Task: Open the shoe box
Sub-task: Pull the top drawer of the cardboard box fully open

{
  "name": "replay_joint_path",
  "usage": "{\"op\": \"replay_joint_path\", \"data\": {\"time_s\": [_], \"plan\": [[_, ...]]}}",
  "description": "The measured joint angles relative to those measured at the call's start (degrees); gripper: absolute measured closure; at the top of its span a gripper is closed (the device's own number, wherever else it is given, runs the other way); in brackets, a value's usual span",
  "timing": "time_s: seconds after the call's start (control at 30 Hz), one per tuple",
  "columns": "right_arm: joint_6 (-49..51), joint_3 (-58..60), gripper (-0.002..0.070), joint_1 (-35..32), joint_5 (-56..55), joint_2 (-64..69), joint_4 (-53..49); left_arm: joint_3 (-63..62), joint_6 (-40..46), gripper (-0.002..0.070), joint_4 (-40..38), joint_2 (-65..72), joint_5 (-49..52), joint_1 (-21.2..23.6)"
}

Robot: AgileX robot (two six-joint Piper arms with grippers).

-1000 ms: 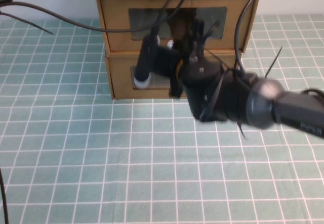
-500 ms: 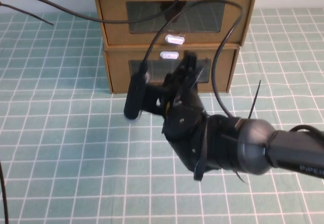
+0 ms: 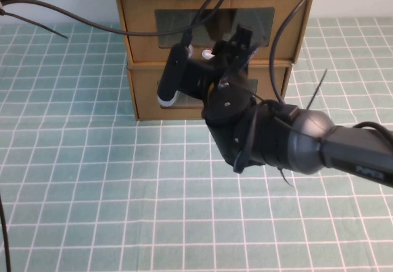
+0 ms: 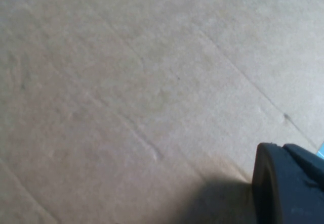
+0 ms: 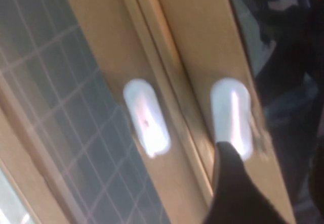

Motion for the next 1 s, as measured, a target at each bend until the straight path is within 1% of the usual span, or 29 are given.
{"op": "replay_joint_path", "data": {"time_s": [0.2, 0.43, 0.47, 0.57, 0.83, 1.0], "plan": [[-1.0, -3.5, 0.0377, -1.4, -3.3, 3.0, -0.1, 0.0, 0.0, 0.0680, 0.0, 0.0, 0.0, 0.0], [-1.3, -7.6, 0.0412, -3.3, -6.4, 5.7, 1.4, 0.0, 0.0, 0.0680, 0.3, 0.0, -0.4, 0.0], [-1.3, -8.0, 0.0423, -3.5, -6.7, 5.9, 1.9, 0.0, 0.0, 0.0680, 0.6, 0.0, -0.5, 0.0], [-1.8, -9.1, 0.0495, -4.2, -7.2, 6.8, 1.1, 0.0, 0.2, 0.0680, 1.0, 0.0, -0.6, 0.0], [-3.9, -9.5, 0.0494, -4.2, -7.1, 6.6, 3.7, 0.0, 0.2, 0.0680, 0.9, 0.1, -0.6, 0.0], [-4.2, -8.6, 0.0496, -3.0, -5.1, 5.9, 4.1, 0.0, 0.2, 0.0680, 0.9, 0.1, -0.4, 0.0]]}}
